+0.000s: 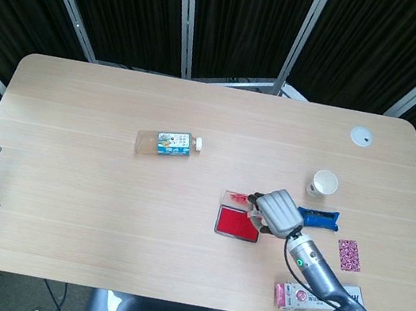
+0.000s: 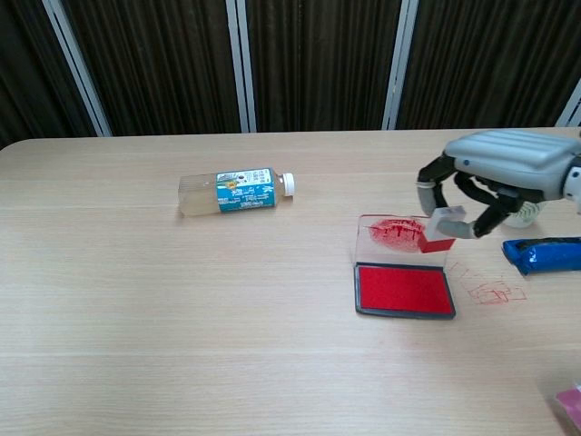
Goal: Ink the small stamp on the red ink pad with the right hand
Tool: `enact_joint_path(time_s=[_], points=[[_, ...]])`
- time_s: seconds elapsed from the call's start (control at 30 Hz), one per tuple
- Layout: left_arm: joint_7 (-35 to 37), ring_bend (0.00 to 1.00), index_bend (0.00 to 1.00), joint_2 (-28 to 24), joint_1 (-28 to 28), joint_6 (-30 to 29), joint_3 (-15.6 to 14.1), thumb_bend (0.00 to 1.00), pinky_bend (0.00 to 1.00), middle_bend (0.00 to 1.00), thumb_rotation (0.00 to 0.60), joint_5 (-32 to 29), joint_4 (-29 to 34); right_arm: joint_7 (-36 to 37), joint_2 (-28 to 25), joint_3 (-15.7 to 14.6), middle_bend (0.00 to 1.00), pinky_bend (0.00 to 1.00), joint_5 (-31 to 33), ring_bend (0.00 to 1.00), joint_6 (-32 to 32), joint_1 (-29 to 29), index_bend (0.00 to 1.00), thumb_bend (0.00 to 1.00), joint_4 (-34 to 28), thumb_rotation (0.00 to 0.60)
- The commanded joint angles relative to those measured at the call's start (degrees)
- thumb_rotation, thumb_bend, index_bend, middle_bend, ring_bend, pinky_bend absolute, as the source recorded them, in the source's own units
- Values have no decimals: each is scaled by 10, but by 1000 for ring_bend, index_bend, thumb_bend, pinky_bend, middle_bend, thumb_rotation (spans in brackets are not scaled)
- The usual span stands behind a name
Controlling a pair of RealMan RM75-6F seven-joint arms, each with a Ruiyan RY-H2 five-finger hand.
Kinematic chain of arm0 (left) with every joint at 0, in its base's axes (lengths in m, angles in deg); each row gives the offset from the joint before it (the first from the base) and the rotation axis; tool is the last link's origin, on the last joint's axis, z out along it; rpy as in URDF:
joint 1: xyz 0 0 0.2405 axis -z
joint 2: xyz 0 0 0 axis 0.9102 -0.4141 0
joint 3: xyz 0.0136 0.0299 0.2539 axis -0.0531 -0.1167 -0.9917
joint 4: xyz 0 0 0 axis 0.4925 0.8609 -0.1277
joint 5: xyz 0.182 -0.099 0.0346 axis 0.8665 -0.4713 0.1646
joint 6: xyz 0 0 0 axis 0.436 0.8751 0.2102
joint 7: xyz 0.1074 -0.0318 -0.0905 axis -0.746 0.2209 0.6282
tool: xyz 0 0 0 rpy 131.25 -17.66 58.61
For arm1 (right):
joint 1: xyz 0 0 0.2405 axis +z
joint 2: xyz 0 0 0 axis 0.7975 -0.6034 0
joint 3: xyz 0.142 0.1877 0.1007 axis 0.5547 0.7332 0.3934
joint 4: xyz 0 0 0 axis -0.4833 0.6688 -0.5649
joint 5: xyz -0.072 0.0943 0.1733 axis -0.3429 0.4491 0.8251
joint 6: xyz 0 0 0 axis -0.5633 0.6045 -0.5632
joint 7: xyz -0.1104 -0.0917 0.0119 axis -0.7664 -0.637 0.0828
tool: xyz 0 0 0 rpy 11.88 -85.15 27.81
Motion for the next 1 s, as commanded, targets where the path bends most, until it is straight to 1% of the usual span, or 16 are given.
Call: enact_joint_path(time_s=[0.03,0.1,0.17,0.37,0.63,0.87,1.0], points=[[1,0,0,-1,-1,-1,-1,0,0,0,600,2,1,18,-9,-12,542,985,4,789,5,-16,534,459,14,600],[1,0,0,-2,-1,-3,-2,0,0,0,600,5,3,30,-5,-21,542,985,4,789,4,-23,534,459,34,600],[-1,0,0,-1,-2,-4,-3,0,0,0,600,9,5,43,5,-33,541,985,2,789,4,-34,534,459,67,600],[-9,0,0,3,0,-2,-4,0,0,0,600,9,7,84,30,-50,541,985,-21,790,13,-46,534,459,124,600],[-9,0,0,3,0,0,-2,0,0,0,600,4,5,109,43,-55,540,985,-33,789,17,-50,529,451,148,600],[-8,0,0,3,-1,-1,-2,0,0,0,600,3,4,116,47,-57,500,985,-37,789,8,-50,485,436,155,600],[-8,0,0,3,-1,-1,-1,0,0,0,600,2,3,117,51,-58,496,985,-39,789,9,-51,480,433,160,600]])
